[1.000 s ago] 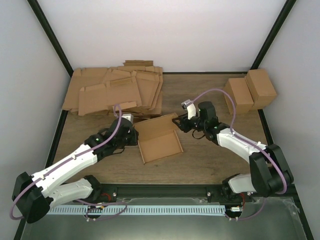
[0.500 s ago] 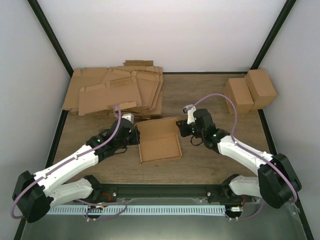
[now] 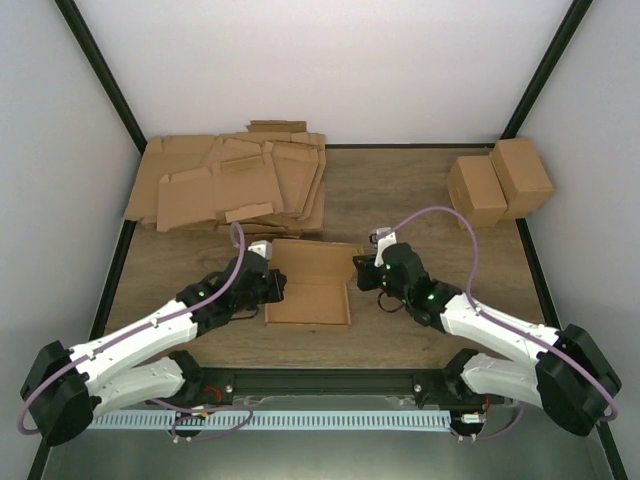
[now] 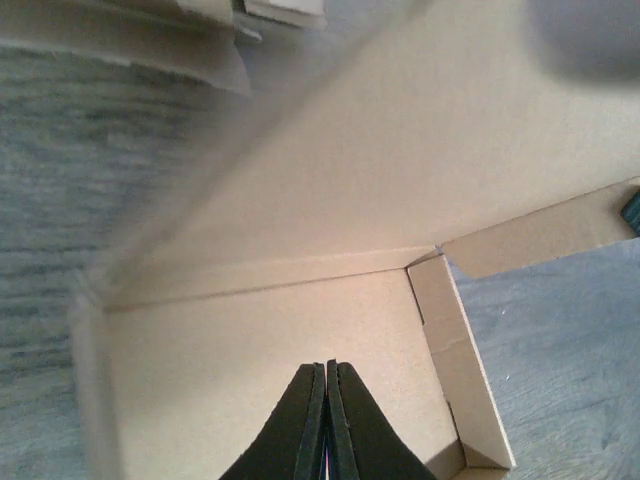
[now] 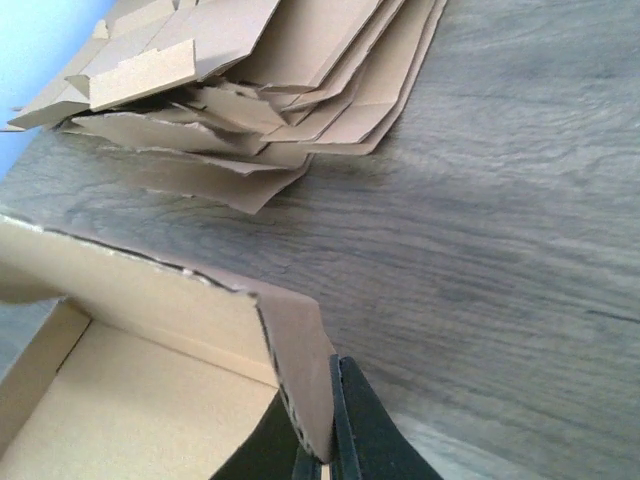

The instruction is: Fold the paper box

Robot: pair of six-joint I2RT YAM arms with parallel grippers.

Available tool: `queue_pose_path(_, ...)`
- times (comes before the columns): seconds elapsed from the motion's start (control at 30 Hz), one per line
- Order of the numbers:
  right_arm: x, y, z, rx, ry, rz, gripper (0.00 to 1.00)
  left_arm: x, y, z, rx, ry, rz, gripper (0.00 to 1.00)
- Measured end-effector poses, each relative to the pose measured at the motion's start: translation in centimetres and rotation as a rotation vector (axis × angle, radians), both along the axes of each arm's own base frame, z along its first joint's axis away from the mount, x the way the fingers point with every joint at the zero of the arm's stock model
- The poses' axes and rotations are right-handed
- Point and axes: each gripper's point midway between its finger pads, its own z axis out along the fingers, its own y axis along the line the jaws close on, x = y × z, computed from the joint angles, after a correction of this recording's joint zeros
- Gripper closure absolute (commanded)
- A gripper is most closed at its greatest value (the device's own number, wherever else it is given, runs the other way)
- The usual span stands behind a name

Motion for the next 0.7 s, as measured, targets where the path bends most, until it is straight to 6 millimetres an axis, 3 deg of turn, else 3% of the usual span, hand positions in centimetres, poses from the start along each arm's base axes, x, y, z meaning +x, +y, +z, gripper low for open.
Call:
queue_pose_path(0.23, -1.0, 1.1, -0.6, 0.022, 0.026, -0.034, 0.98, -0.7, -0.2, -1.4, 0.022, 0.034, -0.022, 0.95)
queue_pose_path(0.3, -0.8, 0.9, -0.9, 0.008, 0.029, -0.055, 0.98, -0.8, -0.1, -1.4, 0.027, 0.035, -0.023, 0.86)
queue_pose_path(0.43, -0.5, 0.3, -1.0, -0.042, 0.019, -0.073, 0.96, -0.7, 0.3, -0.9, 0.069, 0.031, -0.026, 0.57)
queue_pose_path(0.57, -0.3, 0.3, -0.3, -0.114, -0.028, -0.043, 0.95, 0.1, 1.0, 2.1, 0.087, -0.032, -0.007, 0.38)
queue_pose_path(0.7, 0.0, 0.6, 0.9, -0.177, -0.083, 0.009, 0.94, 1.7, 3.9, 4.7, 0.074, -0.111, 0.053, 0.23)
